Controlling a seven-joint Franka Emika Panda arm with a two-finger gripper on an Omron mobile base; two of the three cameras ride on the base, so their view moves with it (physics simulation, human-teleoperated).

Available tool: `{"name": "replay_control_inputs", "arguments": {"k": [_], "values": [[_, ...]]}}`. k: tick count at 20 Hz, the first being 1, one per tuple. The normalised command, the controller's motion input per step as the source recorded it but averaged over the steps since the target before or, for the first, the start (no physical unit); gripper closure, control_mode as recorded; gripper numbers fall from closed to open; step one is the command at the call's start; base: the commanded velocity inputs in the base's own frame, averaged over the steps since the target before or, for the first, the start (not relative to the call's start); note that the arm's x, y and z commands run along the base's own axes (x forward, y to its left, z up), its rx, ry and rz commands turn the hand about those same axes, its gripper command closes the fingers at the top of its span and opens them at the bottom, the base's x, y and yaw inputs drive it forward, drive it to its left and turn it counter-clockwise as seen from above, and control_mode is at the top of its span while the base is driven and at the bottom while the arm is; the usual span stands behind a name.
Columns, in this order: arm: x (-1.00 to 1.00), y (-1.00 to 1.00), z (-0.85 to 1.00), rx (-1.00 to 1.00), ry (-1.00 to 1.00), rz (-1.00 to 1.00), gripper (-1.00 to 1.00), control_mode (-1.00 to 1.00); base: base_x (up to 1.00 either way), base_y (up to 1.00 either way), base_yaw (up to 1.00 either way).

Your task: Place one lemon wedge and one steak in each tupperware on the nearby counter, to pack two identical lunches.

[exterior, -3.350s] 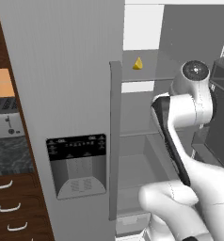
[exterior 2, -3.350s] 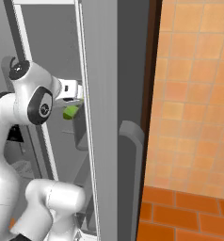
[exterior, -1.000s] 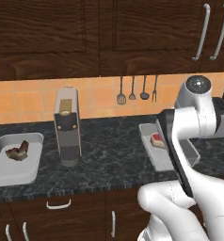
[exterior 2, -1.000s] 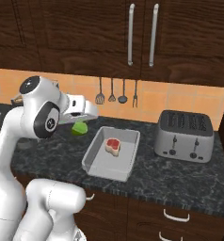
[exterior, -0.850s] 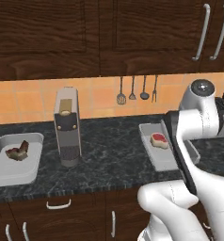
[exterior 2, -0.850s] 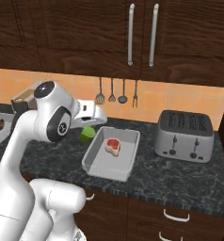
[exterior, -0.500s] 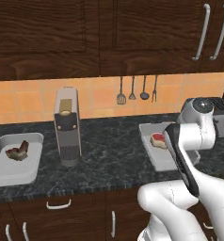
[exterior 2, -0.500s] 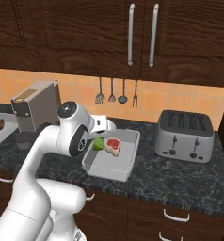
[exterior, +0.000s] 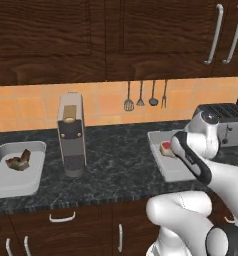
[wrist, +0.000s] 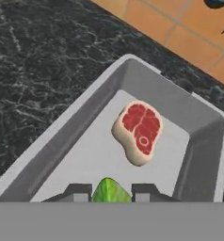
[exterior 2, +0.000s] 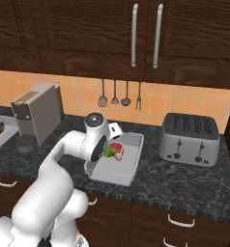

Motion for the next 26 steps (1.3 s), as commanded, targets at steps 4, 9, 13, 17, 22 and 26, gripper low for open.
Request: {"name": "replay_control_inputs", "arguments": {"k": [4,9,13,17,22,26], "values": [[0.66,-0.24,-0.47,0.0,0.08,0.37,1.0,-1.0,0.0,0.0,0.0],[0.44,0.03,-0.66,0.0,0.09,0.24,1.0,-1.0,0.0,0.0,0.0],[0.41,0.04,-0.56,0.0,0.09,0.19,1.0,-1.0,0.0,0.0,0.0],[0.37,0.0,-0.49,0.0,0.09,0.18,1.0,-1.0,0.0,0.0,0.0],[0.18,0.0,-0.37,0.0,0.08,0.14,-1.0,-1.0,0.0,0.0,0.0],[-0.41,0.0,0.34,0.0,0.0,0.04,-1.0,-1.0,0.0,0.0,0.0]]}}
